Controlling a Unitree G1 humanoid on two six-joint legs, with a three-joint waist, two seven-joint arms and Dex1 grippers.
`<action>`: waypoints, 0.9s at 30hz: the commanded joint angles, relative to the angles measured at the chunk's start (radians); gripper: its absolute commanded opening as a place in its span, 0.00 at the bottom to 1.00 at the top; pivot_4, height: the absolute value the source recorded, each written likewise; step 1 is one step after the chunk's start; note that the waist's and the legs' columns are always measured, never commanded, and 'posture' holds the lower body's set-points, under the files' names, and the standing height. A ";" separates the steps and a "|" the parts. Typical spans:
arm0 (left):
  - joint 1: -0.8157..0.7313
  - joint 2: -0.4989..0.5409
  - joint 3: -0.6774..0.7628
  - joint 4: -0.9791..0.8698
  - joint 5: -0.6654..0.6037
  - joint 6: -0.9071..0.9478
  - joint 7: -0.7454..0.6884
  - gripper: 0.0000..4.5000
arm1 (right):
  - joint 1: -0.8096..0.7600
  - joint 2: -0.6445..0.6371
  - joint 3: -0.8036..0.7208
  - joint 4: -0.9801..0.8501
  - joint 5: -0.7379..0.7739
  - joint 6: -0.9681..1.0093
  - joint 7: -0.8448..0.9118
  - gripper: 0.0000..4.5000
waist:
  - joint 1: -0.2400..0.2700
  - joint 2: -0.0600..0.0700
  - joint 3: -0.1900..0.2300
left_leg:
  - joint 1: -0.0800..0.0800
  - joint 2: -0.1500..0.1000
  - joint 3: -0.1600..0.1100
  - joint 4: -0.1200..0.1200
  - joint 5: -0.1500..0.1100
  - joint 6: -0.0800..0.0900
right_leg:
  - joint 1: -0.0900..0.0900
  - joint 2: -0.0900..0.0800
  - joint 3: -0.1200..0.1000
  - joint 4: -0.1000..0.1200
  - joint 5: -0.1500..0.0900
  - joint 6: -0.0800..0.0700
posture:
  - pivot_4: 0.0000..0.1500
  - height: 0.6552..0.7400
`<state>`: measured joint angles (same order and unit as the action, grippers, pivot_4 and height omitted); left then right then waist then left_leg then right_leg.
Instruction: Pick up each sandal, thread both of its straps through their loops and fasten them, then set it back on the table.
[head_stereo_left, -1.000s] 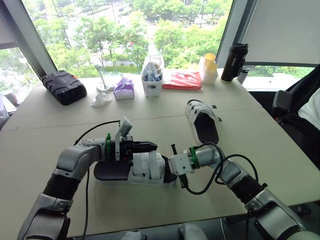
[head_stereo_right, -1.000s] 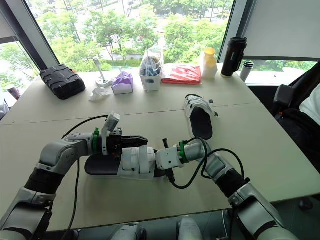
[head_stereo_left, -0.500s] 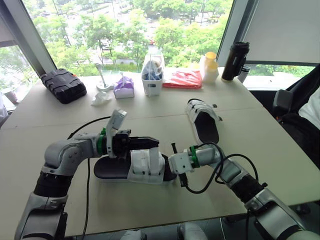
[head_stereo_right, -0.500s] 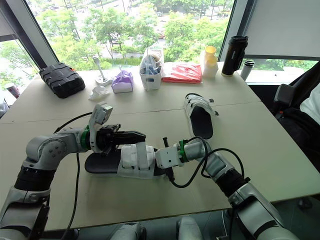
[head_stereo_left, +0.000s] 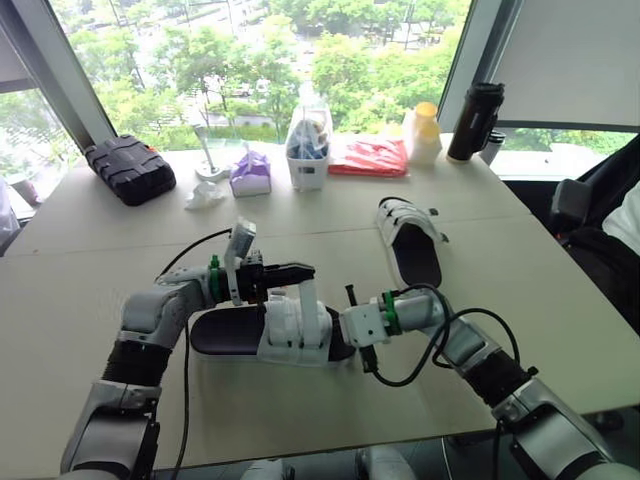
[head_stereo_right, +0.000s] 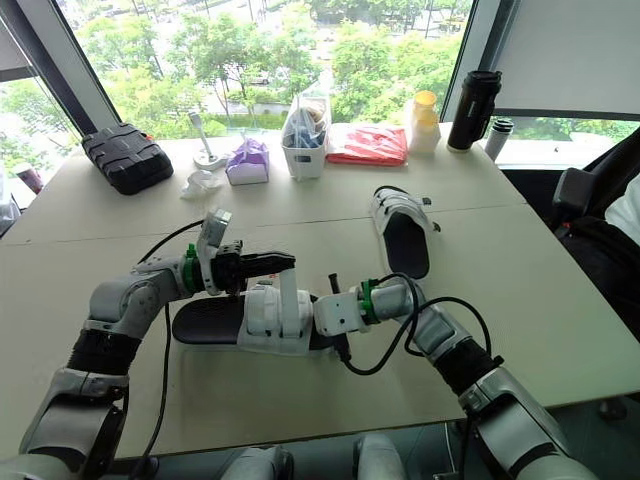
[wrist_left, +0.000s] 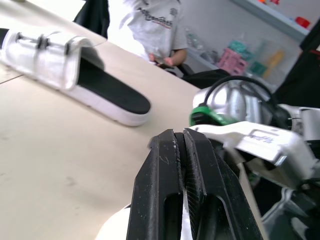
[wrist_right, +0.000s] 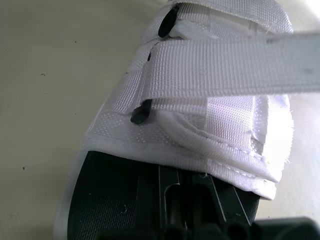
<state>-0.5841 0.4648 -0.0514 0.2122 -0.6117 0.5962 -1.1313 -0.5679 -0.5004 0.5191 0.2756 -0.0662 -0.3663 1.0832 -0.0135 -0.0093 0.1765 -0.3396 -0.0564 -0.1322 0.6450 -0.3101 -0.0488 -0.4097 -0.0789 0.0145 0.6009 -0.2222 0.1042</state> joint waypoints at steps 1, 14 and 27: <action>-0.044 0.001 0.008 0.058 0.069 -0.097 -0.003 0.01 | 0.050 -0.040 0.043 0.058 -0.101 0.071 0.021 0.00 | 0.000 0.000 0.000 | 0.000 0.000 0.000 0.000 0.000 0.000 | 0.000 0.000 0.000 0.000 0.000 0.000 | 1.00 1.00; -0.079 -0.031 -0.112 0.240 0.289 -0.330 -0.043 0.01 | 0.065 -0.043 0.035 0.037 -0.106 0.087 0.020 0.00 | 0.005 0.001 -0.001 | 0.001 -0.001 0.000 0.000 0.000 0.000 | 0.002 -0.001 -0.001 -0.001 0.001 0.001 | 1.00 1.00; -0.119 0.009 -0.261 0.290 0.575 -0.535 0.014 0.87 | 0.064 -0.035 0.032 0.038 -0.112 0.090 0.014 0.00 | 0.001 0.003 -0.006 | 0.002 -0.001 -0.001 0.001 0.000 0.001 | 0.005 -0.001 -0.001 -0.002 0.003 0.007 | 1.00 1.00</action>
<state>-0.7246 0.4656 -0.2581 0.4923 -0.1065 0.0844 -1.1263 -0.5460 -0.5086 0.5059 0.2365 -0.0913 -0.3343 1.0777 -0.0120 -0.0060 0.1709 -0.3380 -0.0574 -0.1335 0.6456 -0.3102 -0.0481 -0.4051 -0.0804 0.0131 0.5988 -0.2194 0.1107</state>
